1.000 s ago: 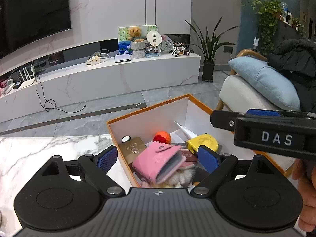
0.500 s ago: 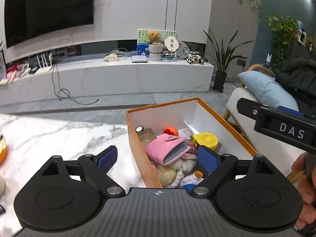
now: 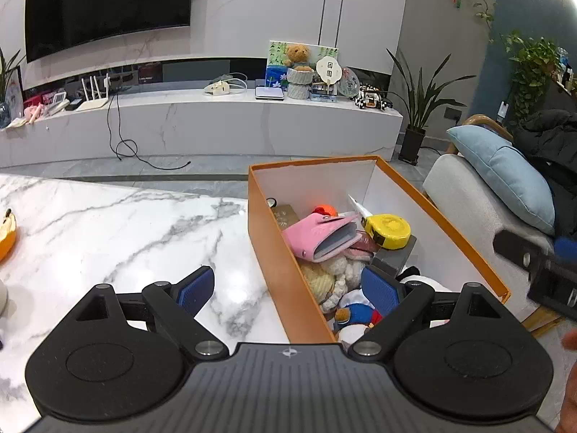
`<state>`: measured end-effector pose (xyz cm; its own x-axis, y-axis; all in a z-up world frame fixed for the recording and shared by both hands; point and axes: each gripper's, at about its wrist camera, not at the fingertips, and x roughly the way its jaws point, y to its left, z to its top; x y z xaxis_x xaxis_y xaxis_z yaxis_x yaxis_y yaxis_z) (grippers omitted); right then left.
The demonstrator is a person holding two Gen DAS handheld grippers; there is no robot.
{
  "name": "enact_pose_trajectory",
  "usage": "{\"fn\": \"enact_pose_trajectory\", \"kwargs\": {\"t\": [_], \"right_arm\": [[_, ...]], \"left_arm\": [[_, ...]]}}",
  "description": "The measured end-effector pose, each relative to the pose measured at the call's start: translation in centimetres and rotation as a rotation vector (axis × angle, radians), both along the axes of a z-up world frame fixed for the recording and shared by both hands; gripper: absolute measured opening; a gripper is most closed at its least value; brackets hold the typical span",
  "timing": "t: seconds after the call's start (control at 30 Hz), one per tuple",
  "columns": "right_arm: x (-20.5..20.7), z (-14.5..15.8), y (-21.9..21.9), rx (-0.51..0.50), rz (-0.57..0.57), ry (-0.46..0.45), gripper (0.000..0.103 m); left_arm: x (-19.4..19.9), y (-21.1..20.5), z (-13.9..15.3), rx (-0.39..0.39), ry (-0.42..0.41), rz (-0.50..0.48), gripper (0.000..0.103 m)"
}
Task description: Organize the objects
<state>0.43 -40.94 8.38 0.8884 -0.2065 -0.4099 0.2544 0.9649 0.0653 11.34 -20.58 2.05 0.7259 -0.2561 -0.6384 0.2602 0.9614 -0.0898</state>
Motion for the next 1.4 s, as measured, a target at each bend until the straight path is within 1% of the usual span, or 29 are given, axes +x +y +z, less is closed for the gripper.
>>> {"fn": "enact_pose_trajectory", "kwargs": {"t": [0.23,0.47,0.67,1.4], "right_arm": [[0.2,-1.8,0.5,-0.042,-0.015,0.099,0.102],[0.8,-2.4,1.1,-0.038,-0.008,0.151,0.102],[1.0,-2.5,1.9,-0.046,0.010,0.159,0.102],[1.0,-2.6,1.9,-0.042,0.015,0.161,0.102]], "left_arm": [[-0.2,0.1,-1.0,0.006,0.003,-0.009,0.103],[-0.2,0.2,-2.0,0.013,0.029,-0.012,0.103],[-0.3,0.3,-2.0,0.006,0.032,-0.016,0.103],[-0.5,-0.4,-1.8,0.006,0.033,-0.041,0.103]]}}
